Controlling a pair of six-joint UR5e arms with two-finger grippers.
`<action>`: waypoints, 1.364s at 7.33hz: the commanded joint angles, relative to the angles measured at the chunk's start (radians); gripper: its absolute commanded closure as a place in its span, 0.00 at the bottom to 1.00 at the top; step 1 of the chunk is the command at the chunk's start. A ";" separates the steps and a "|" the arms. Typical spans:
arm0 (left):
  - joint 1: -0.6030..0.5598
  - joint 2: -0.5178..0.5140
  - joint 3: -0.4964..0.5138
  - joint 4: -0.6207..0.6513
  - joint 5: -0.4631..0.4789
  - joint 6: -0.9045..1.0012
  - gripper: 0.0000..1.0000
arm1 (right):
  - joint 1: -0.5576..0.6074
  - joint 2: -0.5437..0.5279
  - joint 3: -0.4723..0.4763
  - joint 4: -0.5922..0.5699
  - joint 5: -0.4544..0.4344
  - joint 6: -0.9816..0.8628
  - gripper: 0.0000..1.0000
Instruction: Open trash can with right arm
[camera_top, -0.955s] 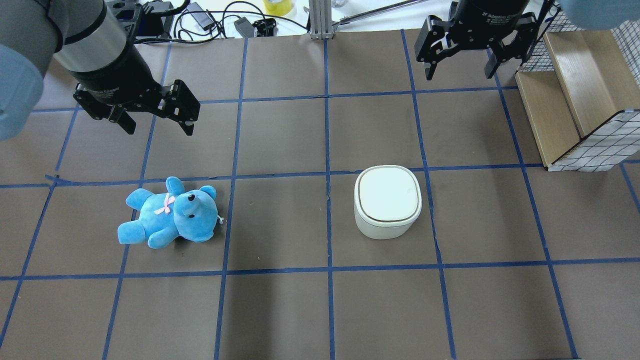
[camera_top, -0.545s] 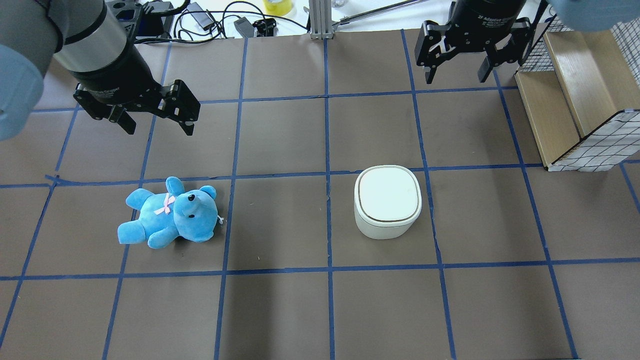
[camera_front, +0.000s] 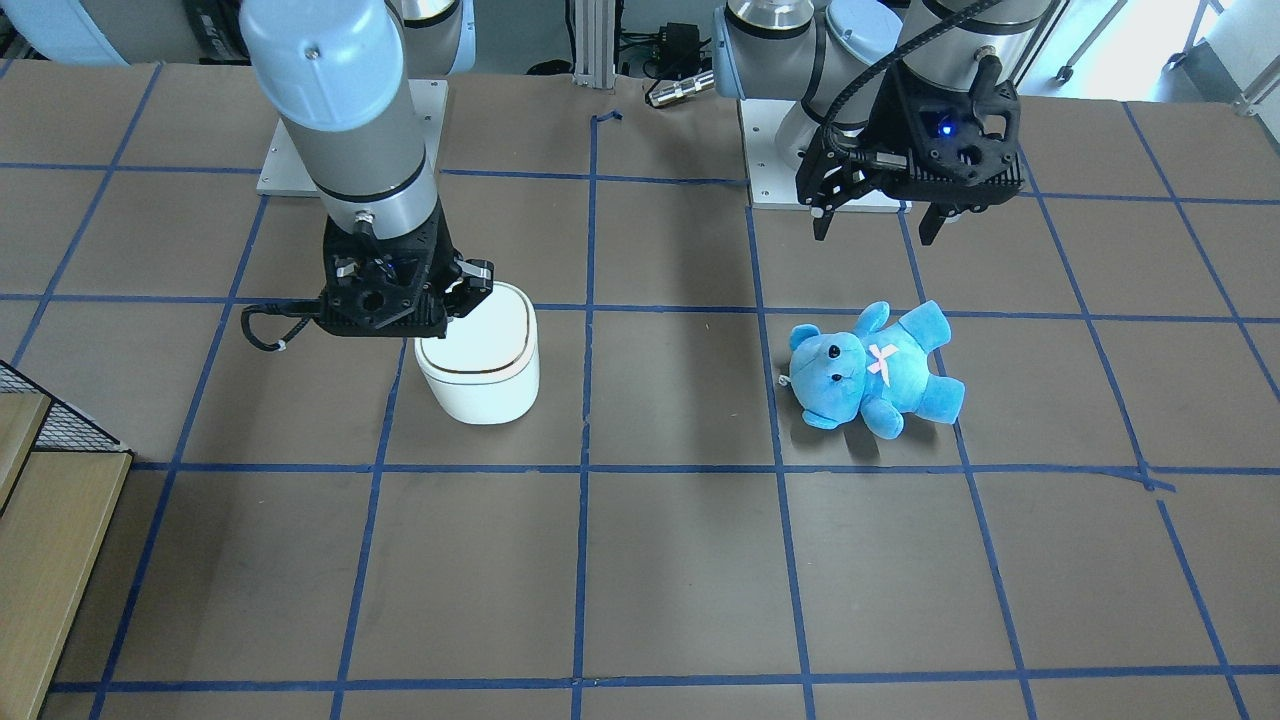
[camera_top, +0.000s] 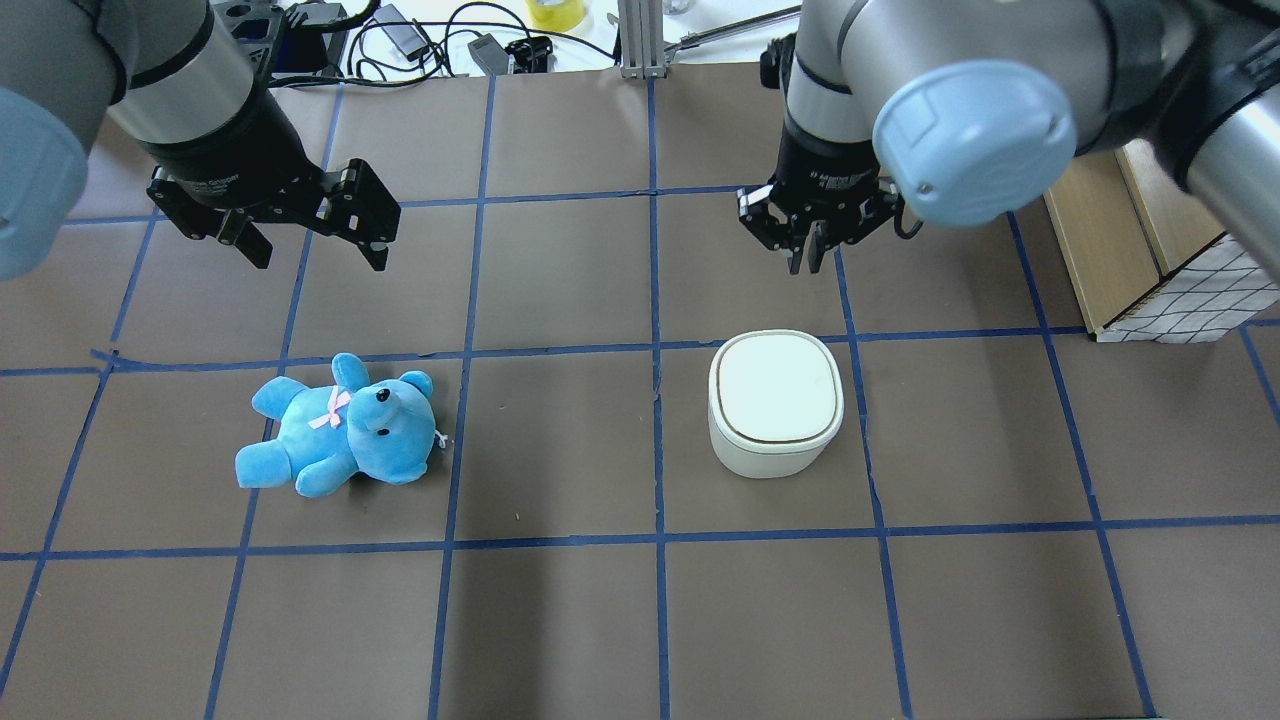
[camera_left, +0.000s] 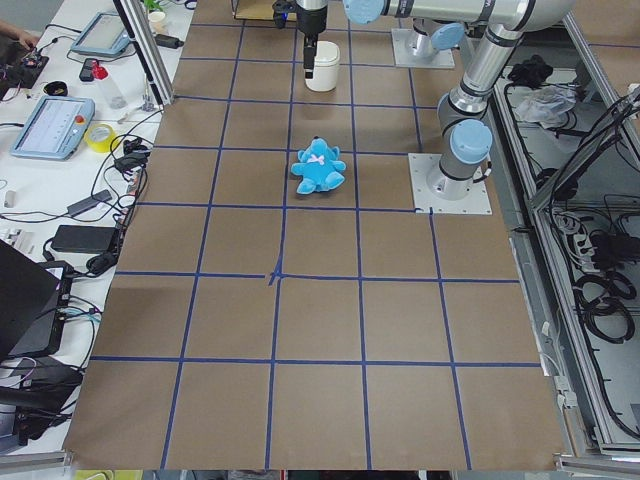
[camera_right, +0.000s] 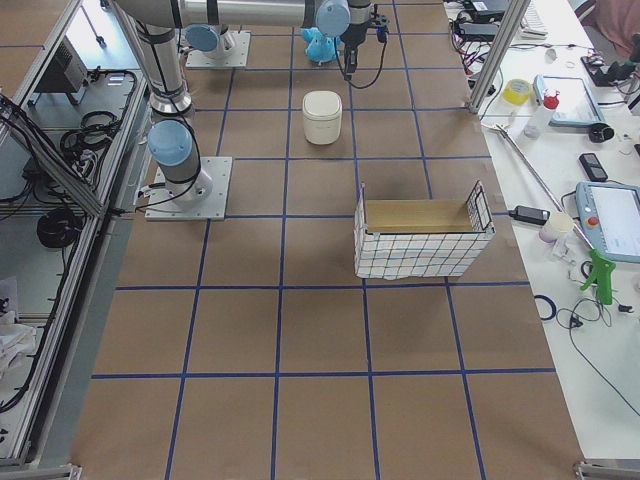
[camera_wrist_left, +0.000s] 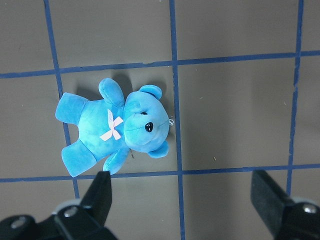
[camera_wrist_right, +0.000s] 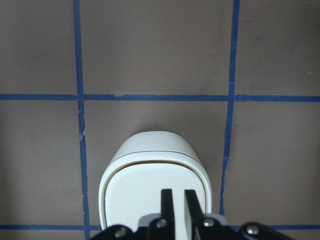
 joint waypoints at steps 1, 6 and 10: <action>0.000 0.000 0.000 0.000 0.000 -0.001 0.00 | 0.014 -0.010 0.127 -0.026 0.001 0.039 1.00; 0.000 0.000 0.000 0.000 0.000 0.000 0.00 | 0.014 0.008 0.204 -0.057 0.006 0.034 1.00; 0.000 0.000 0.000 0.000 0.000 -0.001 0.00 | 0.013 -0.078 0.137 -0.026 -0.013 0.028 0.00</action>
